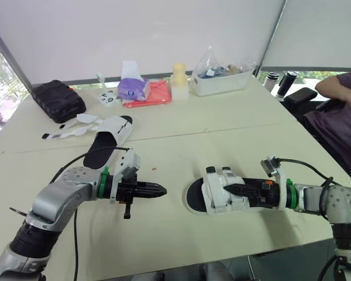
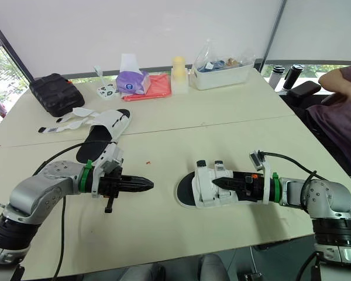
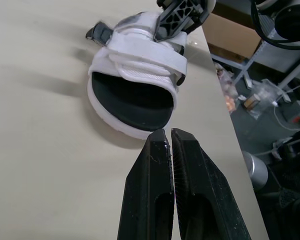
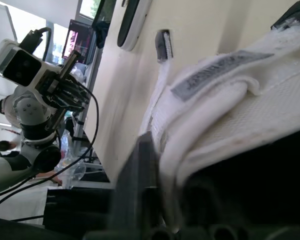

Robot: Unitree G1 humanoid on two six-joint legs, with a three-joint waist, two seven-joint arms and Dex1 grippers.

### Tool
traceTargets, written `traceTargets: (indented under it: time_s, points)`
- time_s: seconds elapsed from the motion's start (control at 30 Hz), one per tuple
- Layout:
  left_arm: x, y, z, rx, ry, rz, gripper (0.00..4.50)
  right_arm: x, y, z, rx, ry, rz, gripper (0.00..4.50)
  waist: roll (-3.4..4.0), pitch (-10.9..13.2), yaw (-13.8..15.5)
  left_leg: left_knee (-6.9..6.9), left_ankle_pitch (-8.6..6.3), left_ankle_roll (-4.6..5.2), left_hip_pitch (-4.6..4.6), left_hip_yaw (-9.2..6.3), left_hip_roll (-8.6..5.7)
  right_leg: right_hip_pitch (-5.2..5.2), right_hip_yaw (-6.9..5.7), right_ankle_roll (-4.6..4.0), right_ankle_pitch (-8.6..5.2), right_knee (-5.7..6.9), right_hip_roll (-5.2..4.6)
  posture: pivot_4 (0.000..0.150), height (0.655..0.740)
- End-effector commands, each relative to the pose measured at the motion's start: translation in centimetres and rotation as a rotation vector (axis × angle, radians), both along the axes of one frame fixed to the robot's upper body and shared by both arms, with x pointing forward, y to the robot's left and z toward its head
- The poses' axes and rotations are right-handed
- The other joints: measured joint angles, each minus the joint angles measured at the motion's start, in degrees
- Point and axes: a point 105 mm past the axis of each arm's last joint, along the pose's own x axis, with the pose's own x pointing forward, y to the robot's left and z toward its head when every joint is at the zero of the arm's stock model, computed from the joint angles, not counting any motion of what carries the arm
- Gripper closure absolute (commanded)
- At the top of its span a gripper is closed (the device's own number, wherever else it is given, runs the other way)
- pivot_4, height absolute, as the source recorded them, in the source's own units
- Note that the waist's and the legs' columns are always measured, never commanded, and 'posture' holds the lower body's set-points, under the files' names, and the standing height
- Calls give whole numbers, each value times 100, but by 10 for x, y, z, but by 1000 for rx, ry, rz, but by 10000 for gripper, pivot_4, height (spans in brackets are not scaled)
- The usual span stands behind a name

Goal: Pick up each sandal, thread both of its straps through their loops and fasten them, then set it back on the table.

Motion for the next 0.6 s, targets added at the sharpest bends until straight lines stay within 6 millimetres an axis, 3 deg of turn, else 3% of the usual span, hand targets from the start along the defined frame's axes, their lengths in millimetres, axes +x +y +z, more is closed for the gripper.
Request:
traceTargets:
  time_s: [0.03, 0.13, 0.2, 0.3, 0.37, 0.43, 0.6]
  points:
    - [-4, -5, 5, -7, -52, -16, 43761, -1, 1, 18, 65, -35, -1, 44820, 1, 0, 1, 0, -3, 5, 0, 1, 0, 0, 0, 0, 0, 1, -1, 1500, 7400]
    - [6, -8, 8, -18, -104, 32, 43761, 18, -8, 52, 191, -127, -122, 44820, 1, 1, 4, 0, -6, 12, -1, 0, 0, -2, 0, 0, 0, 1, -1, 1500, 7400]
    - [14, -10, 12, -33, -151, 60, 43761, 53, -23, 86, 298, -259, -352, 44820, 10, 9, -28, 0, -4, 7, 1, 5, -1, -3, 6, -7, 6, 2, -1, 1500, 7400]
    - [28, -14, 16, -56, -203, 108, 43761, 99, -50, 109, 317, -343, -747, 44820, 19, 13, -19, -2, 7, -11, 0, 11, -1, -13, 14, -13, 21, 7, 4, 1500, 7400]
    - [45, -21, 17, -77, -273, 175, 43761, 134, -75, 102, 286, -281, -1068, 44820, 22, 11, -2, -6, 11, -19, -1, 4, 3, -17, 10, -13, 21, 10, 11, 1500, 7400]
    - [55, -26, 16, -97, -302, 211, 43761, 150, -88, 95, 280, -229, -1246, 44820, 20, 10, 11, -6, 18, -29, -5, 3, -1, -18, 8, -13, 21, 12, 9, 1500, 7400]
    - [67, -37, 4, -135, -316, 298, 43761, 182, -80, 75, 318, -156, -1399, 44820, 25, 13, -136, -9, 15, -23, -35, 17, -2, -45, 17, -15, 20, 6, 8, 1500, 7400]
